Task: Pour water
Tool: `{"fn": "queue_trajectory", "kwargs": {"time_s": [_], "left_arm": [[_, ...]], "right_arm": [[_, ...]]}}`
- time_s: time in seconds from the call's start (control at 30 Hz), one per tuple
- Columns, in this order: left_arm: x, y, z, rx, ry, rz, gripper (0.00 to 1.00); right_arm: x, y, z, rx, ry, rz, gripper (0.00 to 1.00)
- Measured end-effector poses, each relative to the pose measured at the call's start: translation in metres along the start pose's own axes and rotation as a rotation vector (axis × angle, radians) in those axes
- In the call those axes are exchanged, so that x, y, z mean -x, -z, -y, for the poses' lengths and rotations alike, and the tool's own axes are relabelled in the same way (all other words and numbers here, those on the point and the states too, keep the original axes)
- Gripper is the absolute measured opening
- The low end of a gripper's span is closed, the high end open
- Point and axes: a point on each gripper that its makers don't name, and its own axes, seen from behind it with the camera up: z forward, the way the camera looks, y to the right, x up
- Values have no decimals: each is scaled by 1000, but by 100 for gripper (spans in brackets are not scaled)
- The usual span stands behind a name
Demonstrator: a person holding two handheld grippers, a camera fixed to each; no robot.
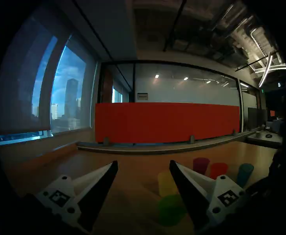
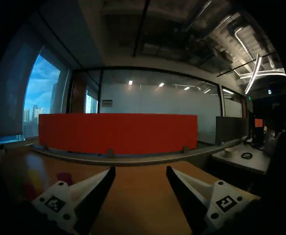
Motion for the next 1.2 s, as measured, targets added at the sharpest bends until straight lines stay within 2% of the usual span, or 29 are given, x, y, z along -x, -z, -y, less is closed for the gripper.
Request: {"fn": "queue_trajectory", "kwargs": {"time_s": [0.17,0.4,0.67,1.2], "left_arm": [[5,1,2,-11,-7,-11,98],[13,3,15,-32,-21,-13,98],[22,2,22,-45,-22,-14,98],[34,-2,25,-44,4,-17,98]], "right_arm": [[0,0,0,1,-7,2,100],[1,0,-2,11,2,7,100],[2,0,0,11,10,11,100],[-4,3,-3,21,24,9,100]]}}
